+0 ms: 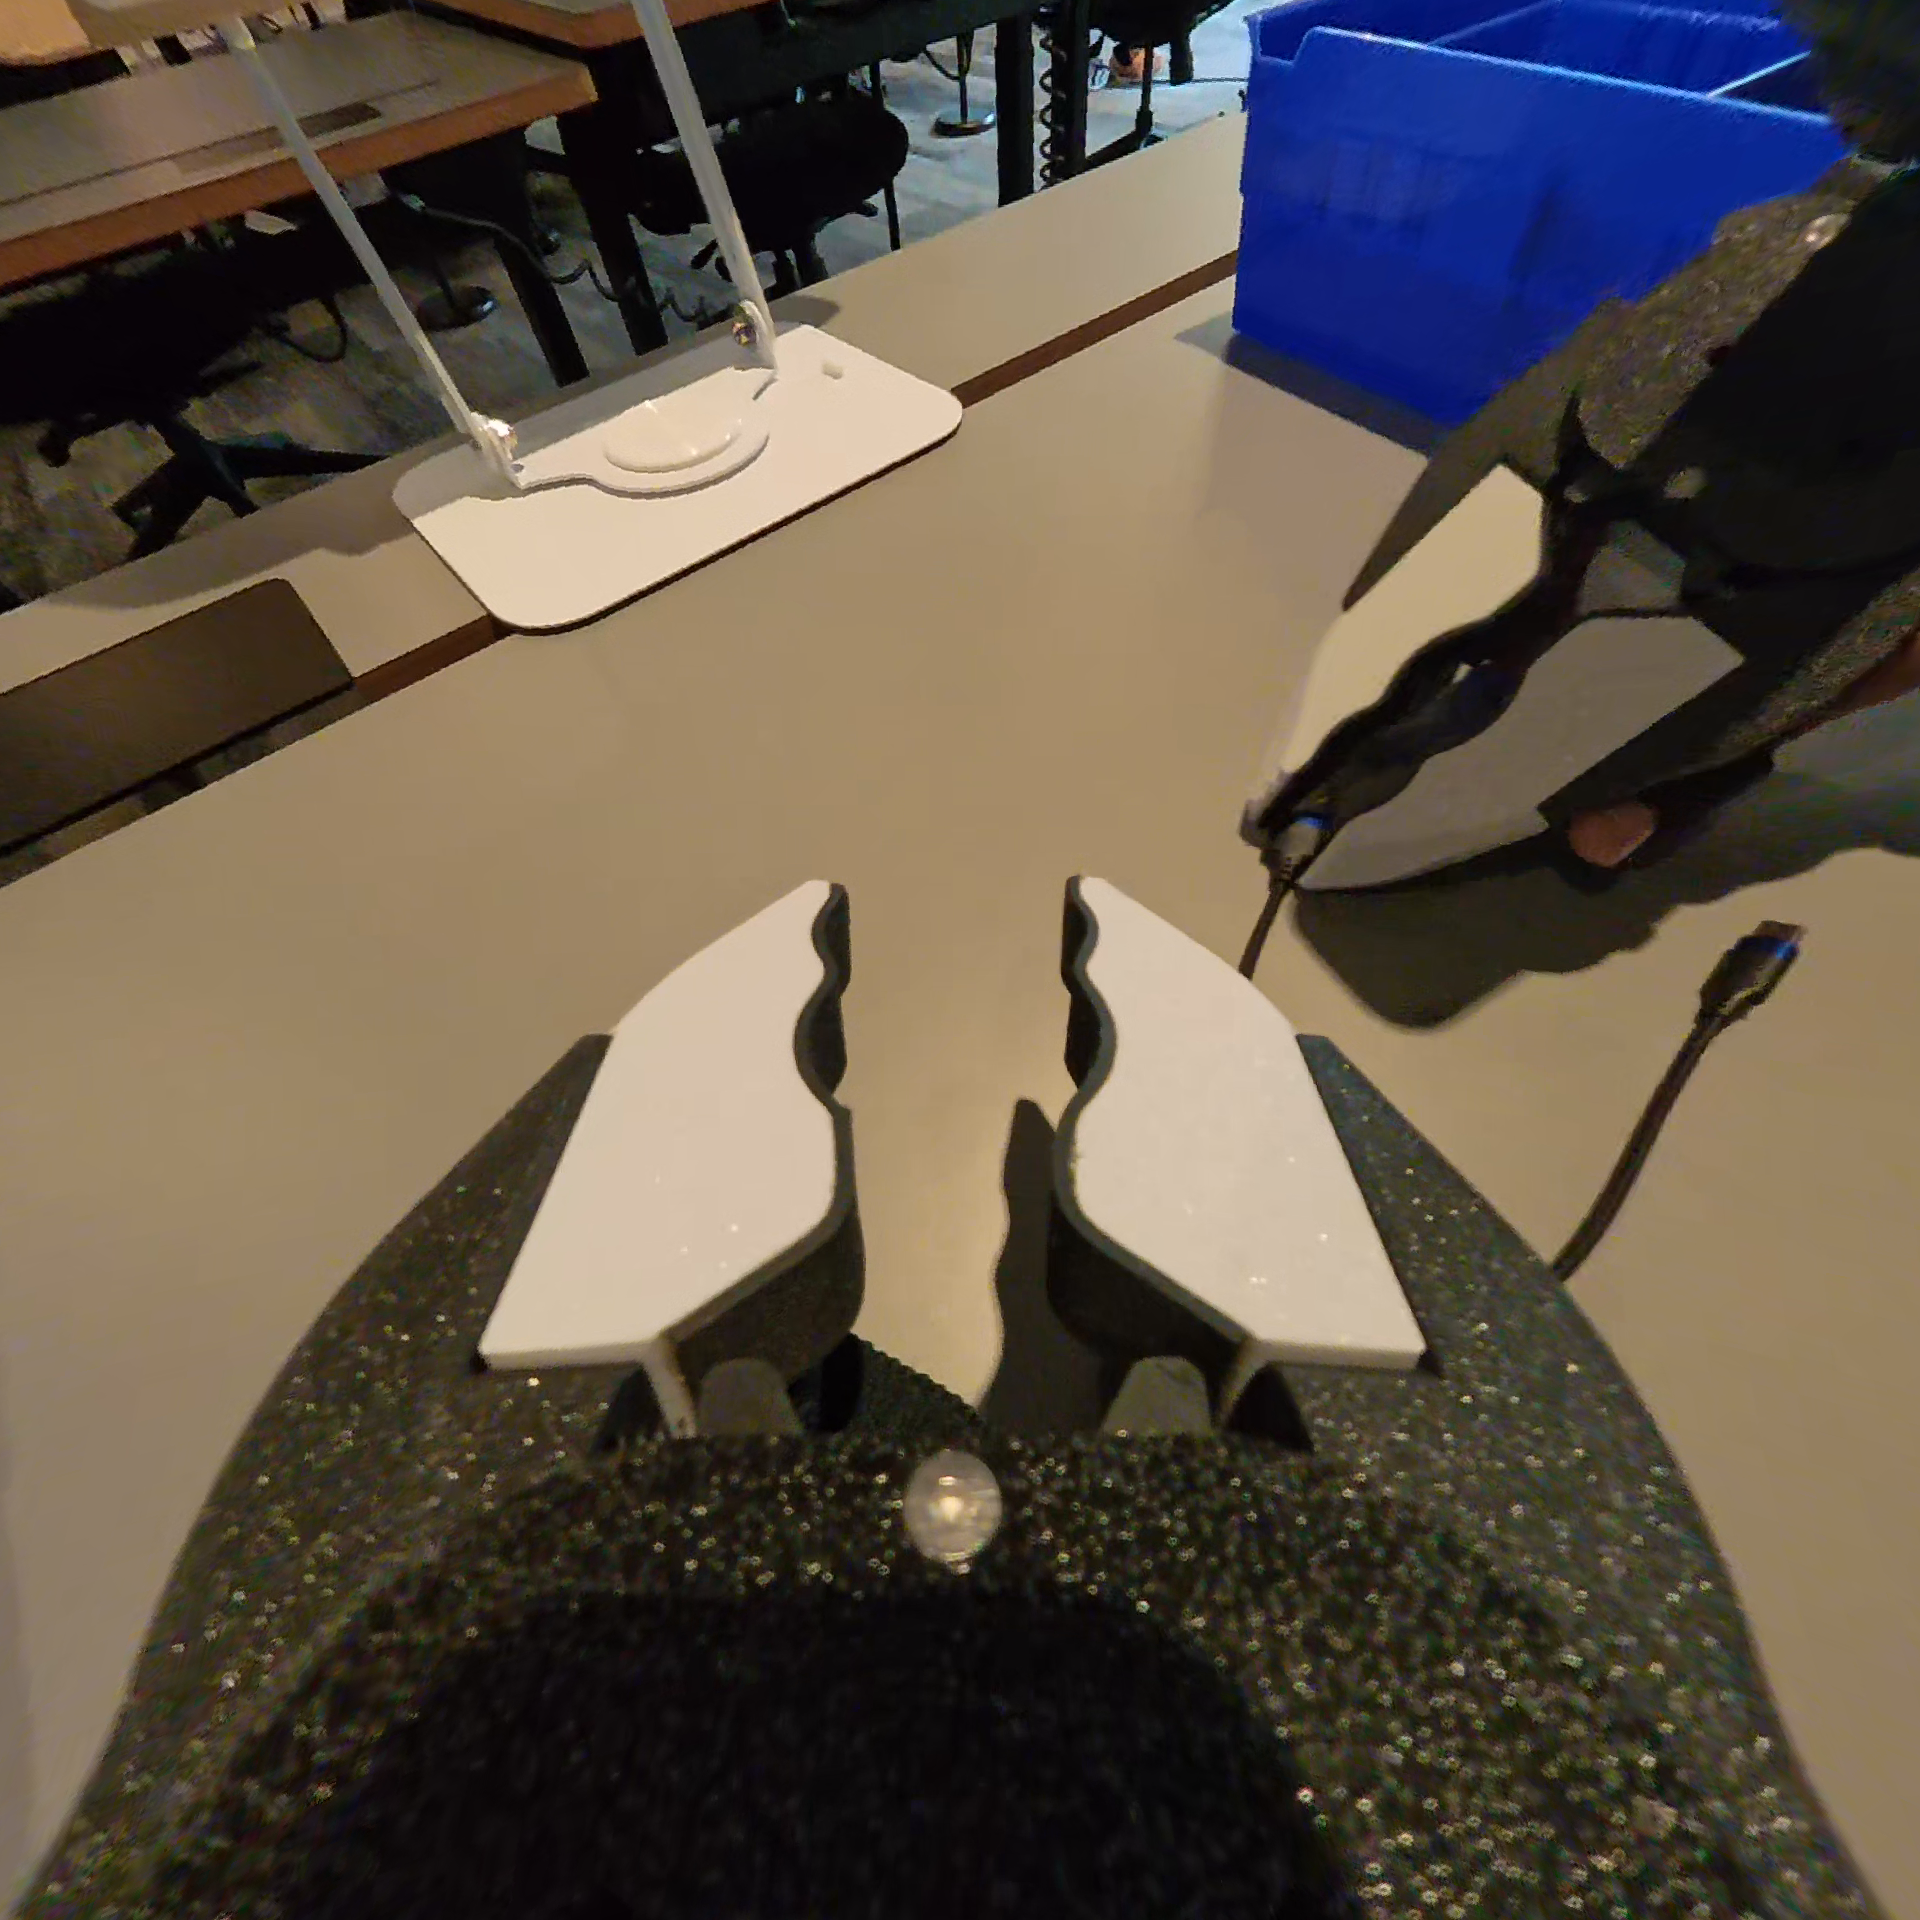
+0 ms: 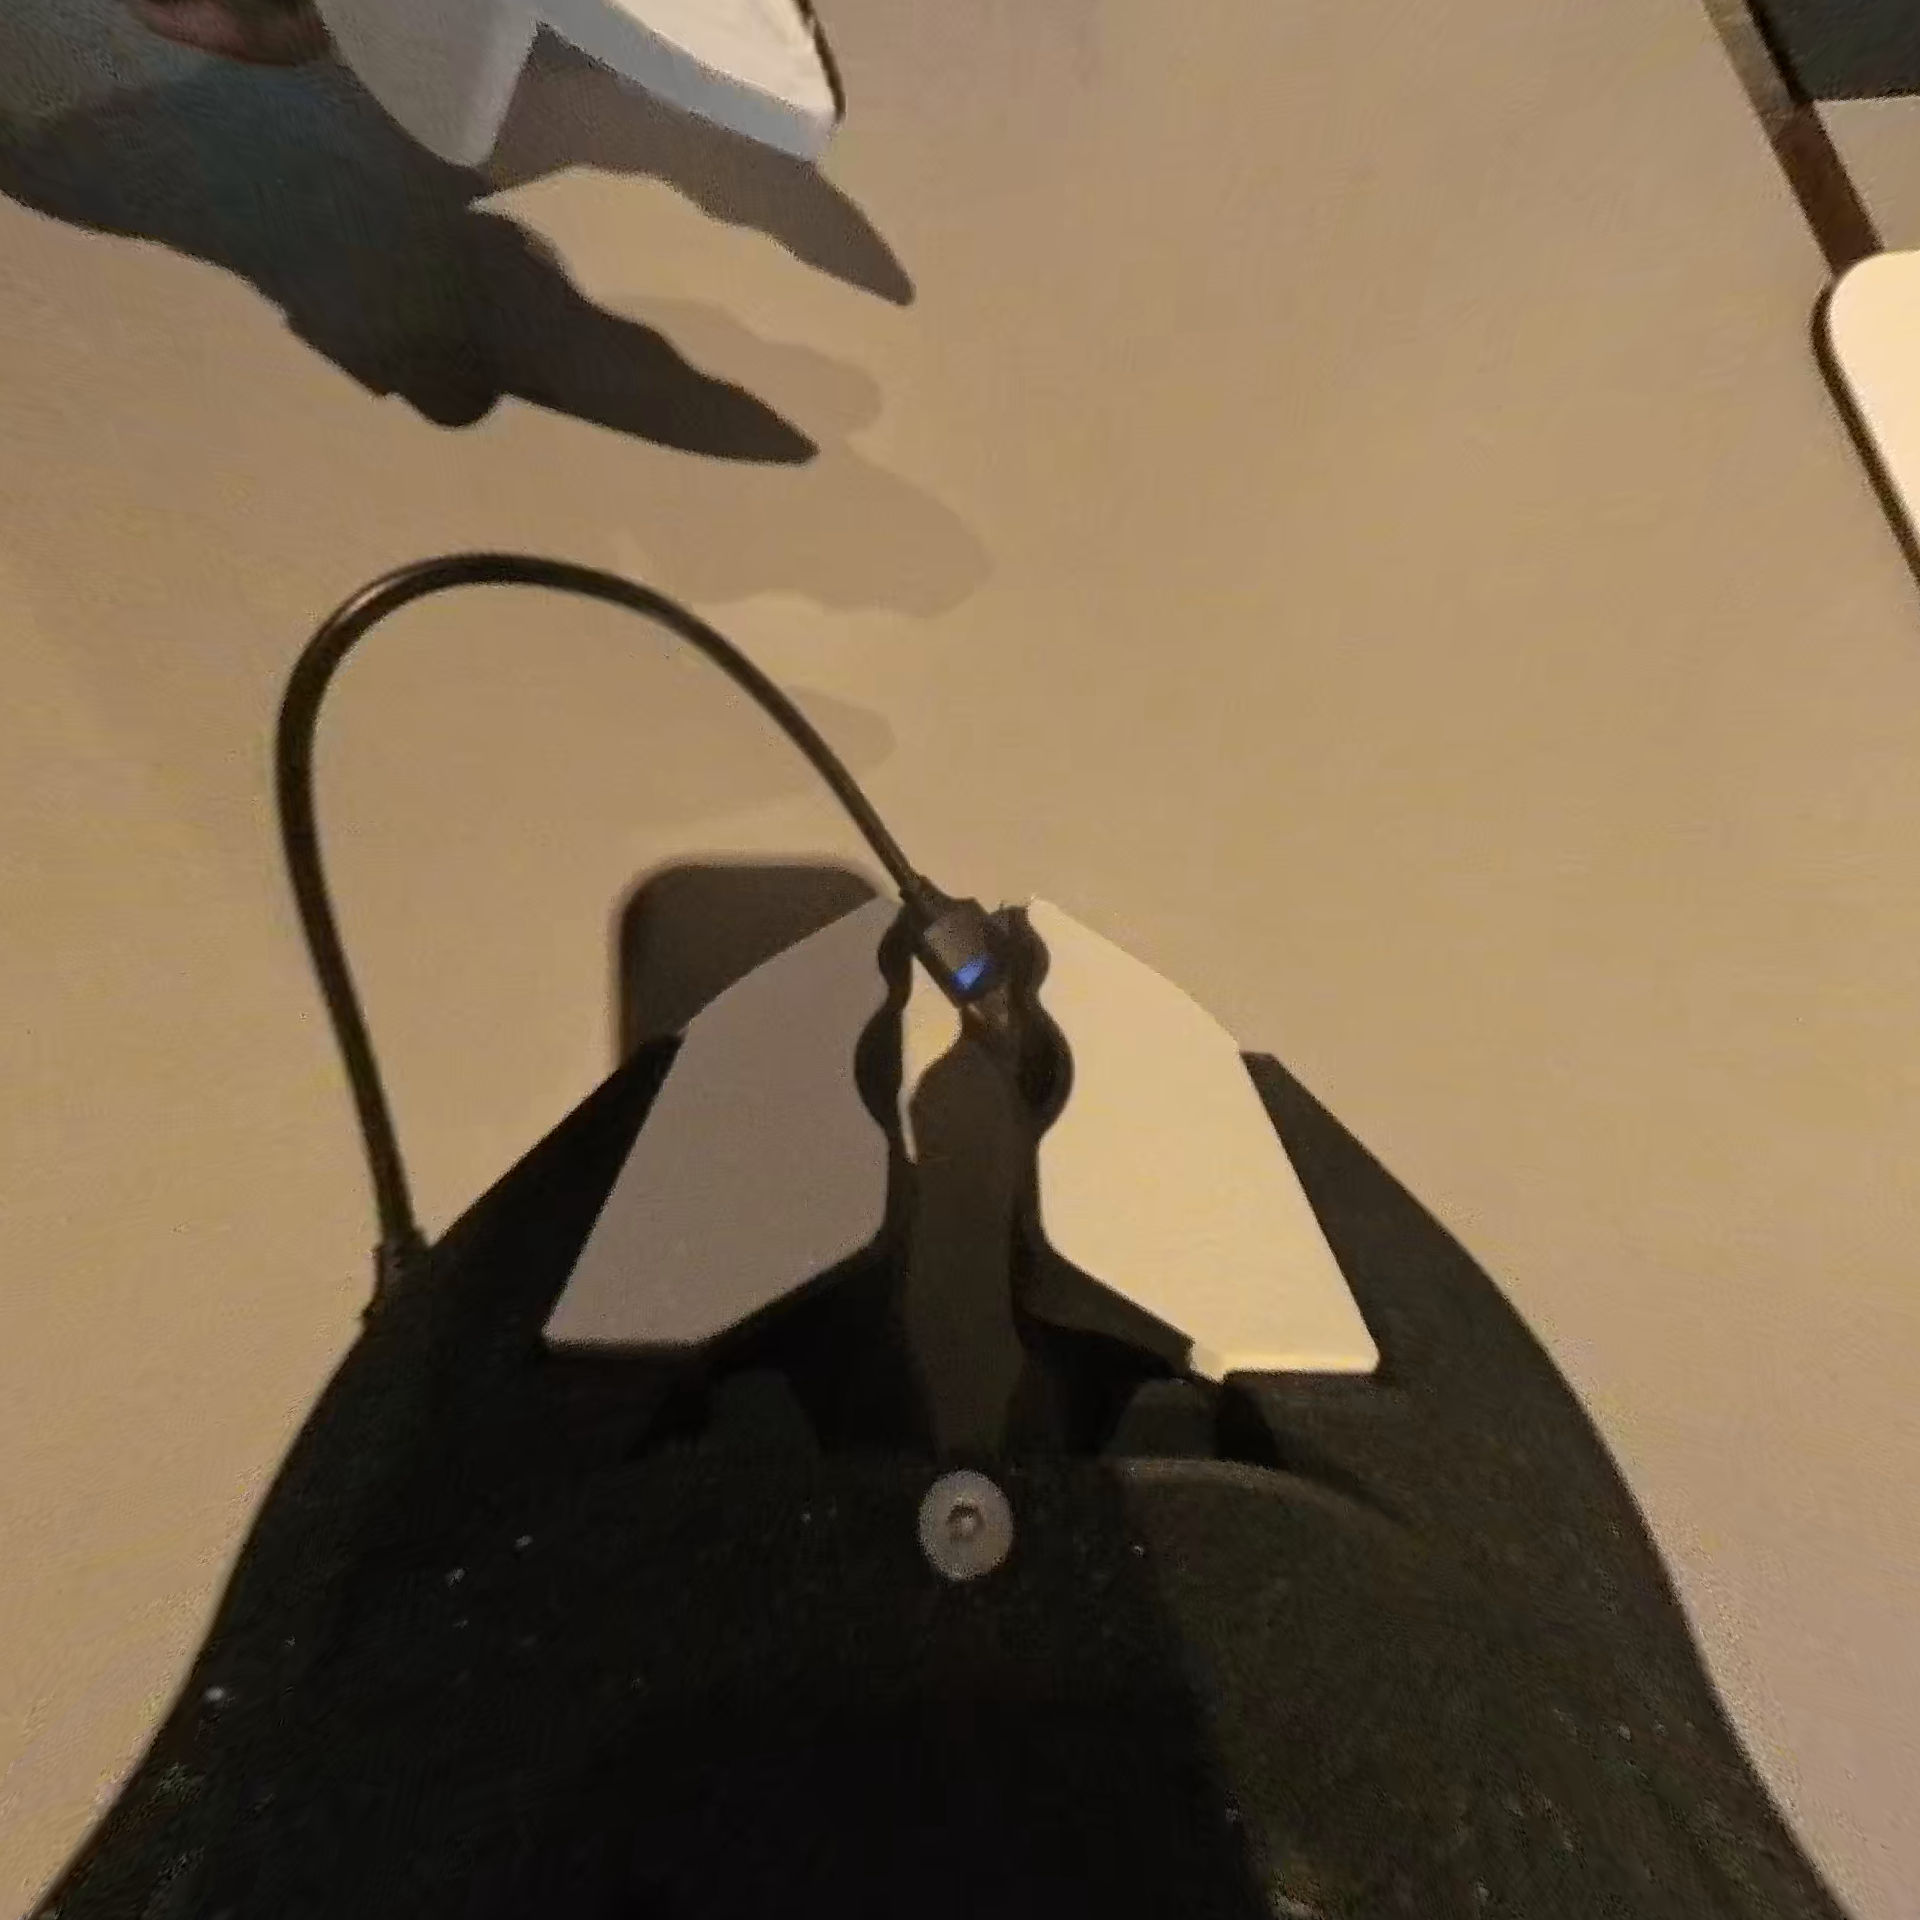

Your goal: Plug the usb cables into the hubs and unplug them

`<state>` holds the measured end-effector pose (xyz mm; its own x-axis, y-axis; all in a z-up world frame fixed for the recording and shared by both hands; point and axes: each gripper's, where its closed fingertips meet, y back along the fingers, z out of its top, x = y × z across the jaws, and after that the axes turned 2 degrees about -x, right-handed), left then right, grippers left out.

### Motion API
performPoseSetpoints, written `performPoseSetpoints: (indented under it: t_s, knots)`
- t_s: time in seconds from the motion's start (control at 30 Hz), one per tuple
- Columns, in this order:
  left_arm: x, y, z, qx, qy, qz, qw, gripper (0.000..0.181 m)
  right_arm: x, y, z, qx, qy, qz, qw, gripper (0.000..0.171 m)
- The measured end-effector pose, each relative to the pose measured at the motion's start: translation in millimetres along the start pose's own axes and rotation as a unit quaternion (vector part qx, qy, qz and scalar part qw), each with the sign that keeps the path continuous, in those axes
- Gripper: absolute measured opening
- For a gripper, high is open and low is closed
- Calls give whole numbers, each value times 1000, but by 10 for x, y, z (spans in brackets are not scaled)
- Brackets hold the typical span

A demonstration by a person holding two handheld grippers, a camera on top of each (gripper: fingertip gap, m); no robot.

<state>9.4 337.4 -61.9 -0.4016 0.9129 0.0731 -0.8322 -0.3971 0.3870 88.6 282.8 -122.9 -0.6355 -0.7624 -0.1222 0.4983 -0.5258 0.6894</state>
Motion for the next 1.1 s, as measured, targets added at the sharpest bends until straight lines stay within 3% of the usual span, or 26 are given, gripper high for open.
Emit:
performPoseSetpoints:
  t_s: [0.13,0.3,0.53,0.67,0.77,0.93,1.1]
  knots:
    - [66,-27,-51,1,8,10,1000,36,-24,19,7,7,22,-57,998,10]
    - [163,-55,-113,8,5,31,999,34,-223,129,134,-3,86,-189,978,0]
    - [311,16,-30,-18,27,51,998,32,-519,953,682,-153,61,-324,932,0]
    - [321,15,-42,-14,25,54,998,31,-219,876,660,-164,60,-207,963,0]
    - [315,11,-53,-9,17,56,998,31,113,664,506,-120,62,-104,985,0]
    - [320,26,-37,-10,14,58,998,30,684,497,307,-53,16,49,997,27]
    - [294,15,-48,-4,6,57,998,30,855,360,60,10,34,12,999,37]
